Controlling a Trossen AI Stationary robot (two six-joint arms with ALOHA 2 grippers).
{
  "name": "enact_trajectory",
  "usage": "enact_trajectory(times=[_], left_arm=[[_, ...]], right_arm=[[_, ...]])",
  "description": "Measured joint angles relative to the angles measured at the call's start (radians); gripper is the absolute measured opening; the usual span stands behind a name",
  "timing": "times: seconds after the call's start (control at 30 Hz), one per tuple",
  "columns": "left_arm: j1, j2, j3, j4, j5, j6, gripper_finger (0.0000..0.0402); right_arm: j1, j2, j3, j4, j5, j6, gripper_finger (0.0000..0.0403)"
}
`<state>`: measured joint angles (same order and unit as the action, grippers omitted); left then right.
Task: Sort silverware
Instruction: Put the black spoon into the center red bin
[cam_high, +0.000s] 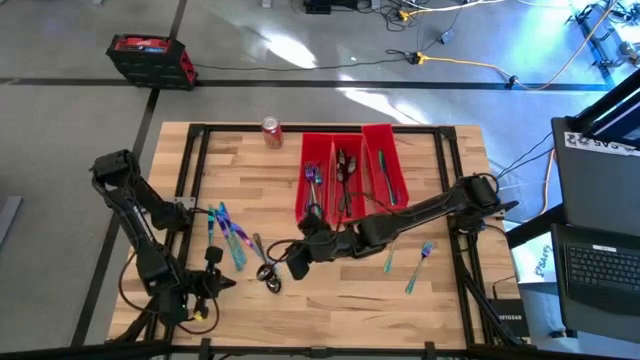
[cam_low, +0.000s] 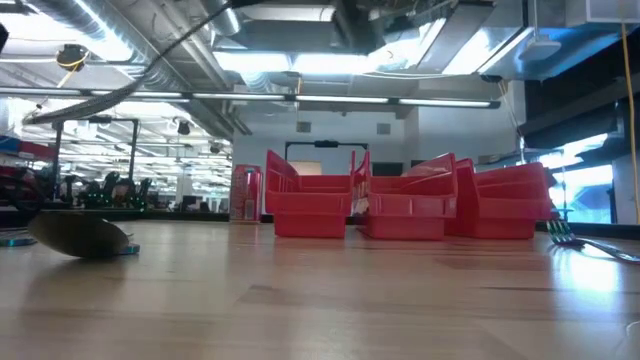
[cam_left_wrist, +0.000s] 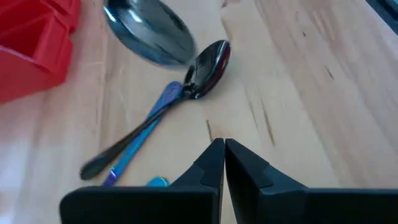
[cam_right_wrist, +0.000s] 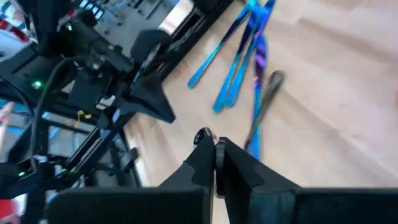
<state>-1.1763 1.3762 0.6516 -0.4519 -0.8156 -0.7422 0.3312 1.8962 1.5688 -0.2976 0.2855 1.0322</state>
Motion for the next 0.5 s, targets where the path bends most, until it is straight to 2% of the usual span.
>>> enact_trajectory(times=[0.13, 0.4, 0.5], left_arm=[[-0.003, -0.009, -0.032, 0.125, 0.0, 0.004, 0.0], [-0.006, -0.12, -0.251, 0.667, 0.027, 0.15, 0.0], [0.0, -0.159, -0.333, 0.82, 0.026, 0.192, 0.0]], right_arm=[[0.024, -0.057, 0.0, -0.089, 0.087, -0.01, 0.0], [0.081, -0.157, 0.0, -0.227, 0.291, 0.004, 0.0], [0.104, -0.187, 0.0, -0.296, 0.375, 0.027, 0.0]])
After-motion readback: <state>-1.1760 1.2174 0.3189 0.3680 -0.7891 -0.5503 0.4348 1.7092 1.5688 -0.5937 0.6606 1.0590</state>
